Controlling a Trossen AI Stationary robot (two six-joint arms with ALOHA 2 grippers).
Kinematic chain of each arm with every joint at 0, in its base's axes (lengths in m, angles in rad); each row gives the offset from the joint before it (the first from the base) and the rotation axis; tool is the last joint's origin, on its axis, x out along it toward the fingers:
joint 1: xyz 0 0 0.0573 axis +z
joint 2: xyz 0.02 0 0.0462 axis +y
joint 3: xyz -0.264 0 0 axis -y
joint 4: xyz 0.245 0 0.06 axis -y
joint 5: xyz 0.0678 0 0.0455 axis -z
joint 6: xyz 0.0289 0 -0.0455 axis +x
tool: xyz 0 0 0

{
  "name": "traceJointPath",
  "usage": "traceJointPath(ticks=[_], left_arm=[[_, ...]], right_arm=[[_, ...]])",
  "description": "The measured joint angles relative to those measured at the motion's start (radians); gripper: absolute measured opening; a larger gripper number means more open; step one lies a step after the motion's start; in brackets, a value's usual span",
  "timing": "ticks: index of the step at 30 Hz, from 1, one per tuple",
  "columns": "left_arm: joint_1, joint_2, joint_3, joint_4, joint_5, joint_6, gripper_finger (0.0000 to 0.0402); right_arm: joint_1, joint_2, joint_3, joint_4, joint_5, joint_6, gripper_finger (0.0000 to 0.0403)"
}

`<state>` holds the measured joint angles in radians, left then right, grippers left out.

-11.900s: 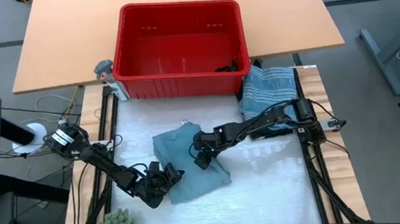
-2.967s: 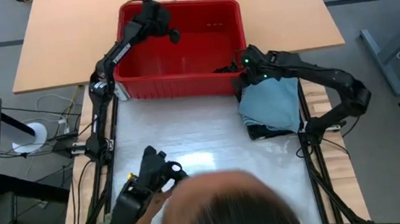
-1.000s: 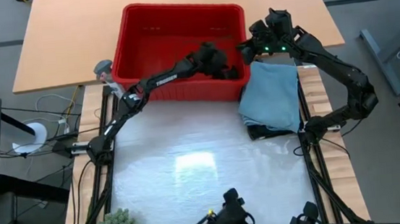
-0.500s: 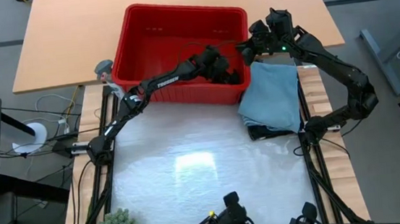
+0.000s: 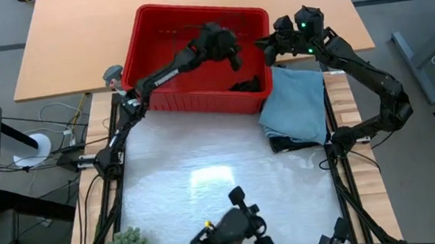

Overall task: Fold Laundry from Bin
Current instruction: Fold the black boxer short

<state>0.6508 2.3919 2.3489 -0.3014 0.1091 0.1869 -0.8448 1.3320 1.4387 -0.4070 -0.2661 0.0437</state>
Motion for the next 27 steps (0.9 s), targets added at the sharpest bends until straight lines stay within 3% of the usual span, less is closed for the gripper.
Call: traceJointPath(ticks=[5, 10, 15, 17, 21, 23, 27], left_arm=[[0.052, -0.011, 0.002, -0.030, 0.302, -0.169, 0.0000], [0.046, 0.001, -0.017, -0.082, 0.310, -0.052, 0.0019], [0.017, -0.002, -0.016, -0.071, 0.429, 0.006, 0.0081], [-0.002, -0.002, -0.016, -0.066, 0.414, 0.041, 0.0111], [-0.038, 0.004, -0.016, 0.041, 0.248, 0.054, 0.0170], [-0.051, 0.019, -0.012, 0.123, 0.167, -0.028, 0.0191], [-0.056, 0.052, -0.006, 0.138, 0.190, -0.132, 0.0207]], right_arm=[[-0.008, -0.024, 0.000, -0.006, 0.000, -0.003, 0.0113], [-0.009, -0.031, 0.000, -0.012, 0.000, 0.001, 0.0113], [-0.009, -0.031, 0.000, -0.061, 0.000, 0.001, 0.0113], [-0.008, -0.031, 0.000, -0.081, 0.000, 0.001, 0.0113], [-0.008, -0.031, 0.000, -0.090, 0.000, 0.001, 0.0113], [-0.008, -0.031, 0.000, -0.088, 0.000, 0.001, 0.0113], [-0.009, -0.029, 0.000, -0.087, 0.001, 0.001, 0.0113]])
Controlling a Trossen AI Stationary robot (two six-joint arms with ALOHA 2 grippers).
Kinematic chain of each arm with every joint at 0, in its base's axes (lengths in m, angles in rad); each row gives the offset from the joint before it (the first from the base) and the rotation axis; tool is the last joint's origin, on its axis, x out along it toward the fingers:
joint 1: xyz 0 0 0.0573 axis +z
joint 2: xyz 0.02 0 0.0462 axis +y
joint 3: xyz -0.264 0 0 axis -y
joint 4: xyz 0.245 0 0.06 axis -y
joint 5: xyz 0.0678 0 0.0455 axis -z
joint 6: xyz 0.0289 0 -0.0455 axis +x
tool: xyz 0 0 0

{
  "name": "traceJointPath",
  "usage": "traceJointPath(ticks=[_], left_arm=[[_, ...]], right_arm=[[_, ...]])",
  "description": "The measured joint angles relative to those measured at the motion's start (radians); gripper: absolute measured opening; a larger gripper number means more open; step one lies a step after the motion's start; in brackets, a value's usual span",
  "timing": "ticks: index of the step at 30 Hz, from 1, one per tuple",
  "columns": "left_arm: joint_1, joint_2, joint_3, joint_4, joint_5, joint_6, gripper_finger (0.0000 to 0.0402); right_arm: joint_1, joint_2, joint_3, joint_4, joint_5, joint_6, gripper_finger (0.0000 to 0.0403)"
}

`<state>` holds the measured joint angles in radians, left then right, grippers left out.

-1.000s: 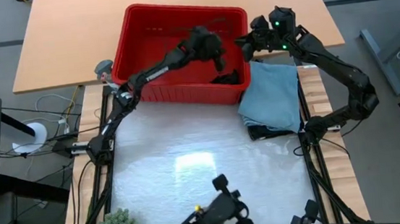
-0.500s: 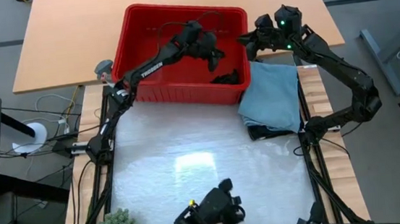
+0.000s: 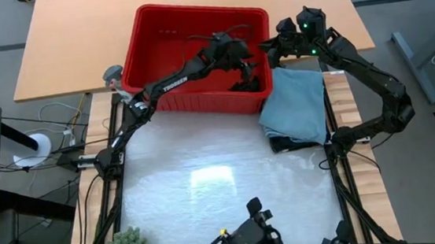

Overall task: Fold Laundry from Bin
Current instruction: Fold the black boxer short

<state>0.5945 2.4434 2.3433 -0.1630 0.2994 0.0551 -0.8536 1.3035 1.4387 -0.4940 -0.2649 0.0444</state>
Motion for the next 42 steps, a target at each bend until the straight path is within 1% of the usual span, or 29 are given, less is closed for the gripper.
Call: traceJointPath(ticks=[2, 3, 4, 6, 8, 11, 15, 19, 22, 25, 29, 33, 37, 39, 42], left_arm=[[-0.001, 0.012, -0.007, 0.020, -0.035, -0.004, 0.0207], [-0.002, 0.022, -0.003, 0.039, -0.035, -0.016, 0.0208], [-0.001, 0.027, -0.001, 0.024, -0.028, -0.044, 0.0208], [0.002, 0.056, 0.000, 0.026, 0.009, -0.091, 0.0208], [0.008, 0.067, -0.003, -0.030, 0.070, -0.118, 0.0208], [0.008, 0.075, -0.010, -0.063, 0.084, -0.071, 0.0208], [0.013, 0.081, -0.009, -0.109, 0.131, -0.048, 0.0209], [0.007, 0.081, -0.009, -0.158, 0.146, 0.043, 0.0209], [0.001, 0.082, -0.009, -0.189, 0.168, 0.063, 0.0209], [-0.001, 0.094, -0.009, -0.186, 0.199, 0.075, 0.0209], [-0.003, 0.100, -0.009, -0.211, 0.167, 0.113, 0.0209], [-0.003, 0.129, -0.008, -0.230, 0.170, 0.130, 0.0209], [-0.005, 0.158, -0.010, -0.247, 0.197, 0.160, 0.0209], [-0.007, 0.160, -0.010, -0.236, 0.181, 0.153, 0.0209], [0.000, 0.160, -0.010, -0.240, 0.195, 0.133, 0.0202]], right_arm=[[0.000, 0.001, 0.000, 0.000, 0.000, 0.000, 0.0113], [0.000, 0.001, 0.000, 0.000, 0.000, 0.000, 0.0113], [0.000, 0.001, 0.000, 0.001, 0.000, 0.000, 0.0113], [0.001, 0.001, 0.000, 0.004, 0.000, 0.000, 0.0113], [-0.001, 0.001, 0.000, 0.002, 0.000, 0.000, 0.0113], [-0.004, 0.001, 0.000, 0.001, 0.001, 0.000, 0.0113], [-0.006, 0.001, 0.000, 0.003, 0.005, -0.001, 0.0113], [-0.006, 0.001, 0.000, 0.005, 0.005, -0.001, 0.0113], [-0.009, 0.001, 0.000, 0.009, 0.005, -0.001, 0.0113], [-0.013, 0.001, 0.000, 0.010, 0.005, 0.000, 0.0113], [-0.013, 0.002, 0.000, 0.010, 0.005, 0.000, 0.0113], [-0.012, 0.002, 0.000, 0.010, 0.005, 0.000, 0.0113], [-0.011, 0.002, 0.000, 0.011, 0.005, 0.000, 0.0113], [-0.012, 0.002, 0.000, 0.014, 0.005, 0.000, 0.0113], [-0.011, 0.002, 0.000, 0.027, 0.004, 0.000, 0.0113]])
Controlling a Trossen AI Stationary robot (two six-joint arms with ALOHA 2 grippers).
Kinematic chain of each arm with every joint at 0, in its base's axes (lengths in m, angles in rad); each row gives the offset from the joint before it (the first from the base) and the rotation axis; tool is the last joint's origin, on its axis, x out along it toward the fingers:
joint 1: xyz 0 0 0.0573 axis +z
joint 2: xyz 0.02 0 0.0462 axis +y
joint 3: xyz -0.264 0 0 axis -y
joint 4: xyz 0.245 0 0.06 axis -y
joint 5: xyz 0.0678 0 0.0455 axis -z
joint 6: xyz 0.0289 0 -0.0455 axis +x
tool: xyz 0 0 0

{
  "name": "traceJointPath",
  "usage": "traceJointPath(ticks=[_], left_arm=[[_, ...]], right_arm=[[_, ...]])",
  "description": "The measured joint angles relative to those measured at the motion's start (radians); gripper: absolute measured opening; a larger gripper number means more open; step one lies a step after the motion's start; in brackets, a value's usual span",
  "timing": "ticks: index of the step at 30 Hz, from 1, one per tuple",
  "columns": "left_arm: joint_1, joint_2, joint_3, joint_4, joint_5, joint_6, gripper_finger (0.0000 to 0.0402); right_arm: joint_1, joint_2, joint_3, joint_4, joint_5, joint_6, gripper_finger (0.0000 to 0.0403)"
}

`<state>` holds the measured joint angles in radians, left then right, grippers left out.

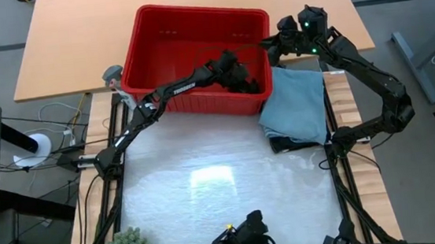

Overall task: Fold Laundry from Bin
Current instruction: Fold the black boxer short

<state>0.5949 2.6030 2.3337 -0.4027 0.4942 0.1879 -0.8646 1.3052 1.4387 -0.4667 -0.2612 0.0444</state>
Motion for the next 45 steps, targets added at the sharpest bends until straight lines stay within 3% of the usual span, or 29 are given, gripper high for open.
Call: traceJointPath(ticks=[3, 7, 10, 17, 26, 32, 38, 45], left_arm=[[-0.001, 0.000, 0.000, 0.004, 0.002, 0.043, 0.0161], [0.000, 0.000, 0.000, 0.012, 0.042, 0.058, 0.0038], [0.001, 0.000, 0.000, 0.032, -0.002, 0.000, 0.0007], [0.049, -0.046, 0.020, 0.068, -0.072, -0.114, 0.0002], [0.092, -0.161, 0.019, 0.072, -0.204, -0.097, 0.0000], [0.111, -0.301, 0.023, 0.086, -0.308, -0.015, 0.0000], [0.113, -0.441, 0.022, 0.122, -0.414, 0.052, 0.0000], [0.098, -0.648, 0.023, 0.133, -0.433, 0.054, 0.0000]], right_arm=[[0.000, 0.000, 0.000, 0.013, 0.000, 0.000, 0.0113], [-0.002, 0.000, 0.000, 0.033, 0.000, 0.000, 0.0113], [-0.002, 0.000, 0.000, 0.053, 0.000, -0.001, 0.0113], [-0.002, 0.000, 0.000, 0.106, 0.000, 0.000, 0.0113], [-0.002, 0.000, 0.000, 0.114, 0.001, 0.000, 0.0113], [-0.009, 0.000, 0.000, 0.093, 0.071, 0.000, 0.0113], [-0.009, 0.000, 0.000, 0.116, 0.077, -0.001, 0.0113], [-0.001, 0.000, 0.000, 0.118, 0.076, -0.005, 0.0113]])
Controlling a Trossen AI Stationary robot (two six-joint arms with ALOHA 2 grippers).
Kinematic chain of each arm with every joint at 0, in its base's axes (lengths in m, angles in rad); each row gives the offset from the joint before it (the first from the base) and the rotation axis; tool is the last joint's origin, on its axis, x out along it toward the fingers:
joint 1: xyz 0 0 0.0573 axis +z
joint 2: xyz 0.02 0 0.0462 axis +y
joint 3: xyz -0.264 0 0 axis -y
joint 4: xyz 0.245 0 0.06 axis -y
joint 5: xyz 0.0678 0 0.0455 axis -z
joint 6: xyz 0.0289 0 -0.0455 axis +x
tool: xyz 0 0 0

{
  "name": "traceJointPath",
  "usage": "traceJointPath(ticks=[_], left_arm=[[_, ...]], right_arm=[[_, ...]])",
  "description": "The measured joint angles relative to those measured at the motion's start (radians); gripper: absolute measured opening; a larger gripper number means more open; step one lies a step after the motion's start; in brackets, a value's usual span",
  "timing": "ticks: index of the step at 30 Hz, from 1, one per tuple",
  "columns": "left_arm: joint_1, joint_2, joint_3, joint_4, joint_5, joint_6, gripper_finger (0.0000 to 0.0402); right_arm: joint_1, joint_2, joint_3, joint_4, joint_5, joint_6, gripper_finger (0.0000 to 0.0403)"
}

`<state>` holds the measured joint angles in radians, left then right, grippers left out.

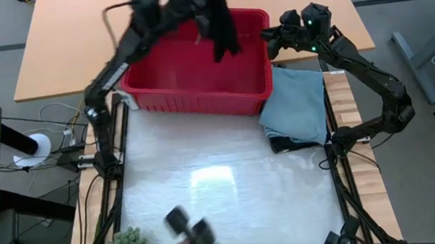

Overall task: Fold Laundry from Bin
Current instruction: Fold the black boxer short

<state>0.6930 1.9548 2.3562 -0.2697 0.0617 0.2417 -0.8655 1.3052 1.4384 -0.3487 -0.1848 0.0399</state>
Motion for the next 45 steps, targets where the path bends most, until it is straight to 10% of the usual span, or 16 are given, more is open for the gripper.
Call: traceJointPath(ticks=[10, 15, 31, 45], left_arm=[[-0.153, -0.291, 0.000, -0.059, 0.113, -0.044, 0.0000], [-0.278, -0.388, 0.000, -0.153, 0.118, -0.070, 0.0000], [-0.582, -0.425, -0.010, -0.611, -0.079, -0.219, 0.0000], [-0.678, -0.423, -0.236, -0.552, -0.208, -0.265, 0.0000]], right_arm=[[0.040, 0.000, 0.000, -0.034, -0.447, -0.049, 0.0076], [0.156, 0.000, 0.000, -0.149, -0.496, -0.100, 0.0015], [0.487, 0.159, 0.000, -0.565, -0.033, -0.118, 0.0026], [0.340, 0.246, -0.001, -0.628, 0.176, -0.325, 0.0026]])
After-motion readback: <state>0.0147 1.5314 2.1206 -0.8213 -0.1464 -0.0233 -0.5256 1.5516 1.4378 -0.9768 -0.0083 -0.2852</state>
